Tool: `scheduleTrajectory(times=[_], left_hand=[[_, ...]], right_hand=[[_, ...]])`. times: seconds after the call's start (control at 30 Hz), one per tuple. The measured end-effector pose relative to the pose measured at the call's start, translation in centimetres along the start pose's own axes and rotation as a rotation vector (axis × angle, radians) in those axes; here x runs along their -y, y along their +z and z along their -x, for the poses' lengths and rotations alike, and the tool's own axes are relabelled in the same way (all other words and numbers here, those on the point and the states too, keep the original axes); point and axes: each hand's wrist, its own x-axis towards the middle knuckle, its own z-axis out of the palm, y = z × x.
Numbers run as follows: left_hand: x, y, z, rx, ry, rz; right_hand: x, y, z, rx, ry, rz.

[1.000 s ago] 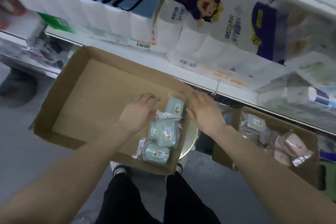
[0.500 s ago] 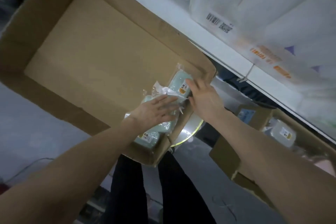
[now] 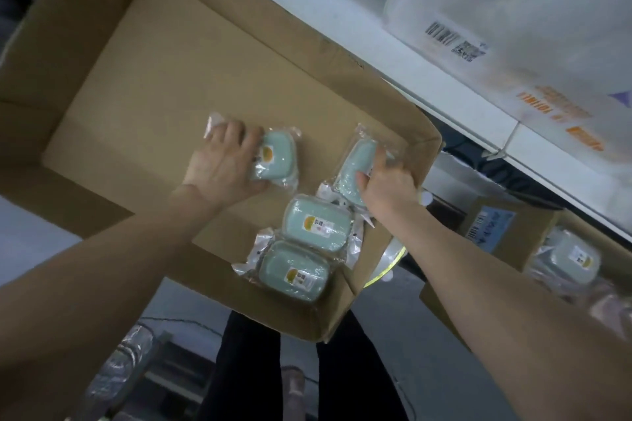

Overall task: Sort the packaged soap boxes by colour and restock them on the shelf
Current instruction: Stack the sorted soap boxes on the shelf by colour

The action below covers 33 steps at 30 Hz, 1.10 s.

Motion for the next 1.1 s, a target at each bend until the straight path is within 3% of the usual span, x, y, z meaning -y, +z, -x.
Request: scheduleTrajectory(times=[0.1, 0.33, 0.43, 0.6, 0.83, 1.1], left_hand=[[2.6, 0.3, -1.3, 0.046, -0.150, 0.021], [5.2, 1.9, -2.9, -0.052, -0.104, -0.005], [6.0, 2.4, -2.9, -0.054, -0.027, -0.043], [6.5, 1.7, -2.8, 0.055, -0.056, 0.018], [5.2, -2.9, -0.6, 0.059, -0.116, 0.075], [1.5, -13.9, 3.8, -0.073, -0.087, 0.127]], right_hand=[[2.3, 0.8, -1.5, -0.018, 0.056, -0.101], [5.9, 1.1, -3.9, -0.165, -0.262, -0.163], [6.5, 1.3, -4.5, -0.260, -0.207, -0.028], [7.0, 0.3, -4.5, -0.181, -0.133, 0.009], [5.7, -3.8, 0.1, -0.278, -0.260, -0.019], [3.4, -13.2, 9.7, -0.431, -0.342, -0.035]])
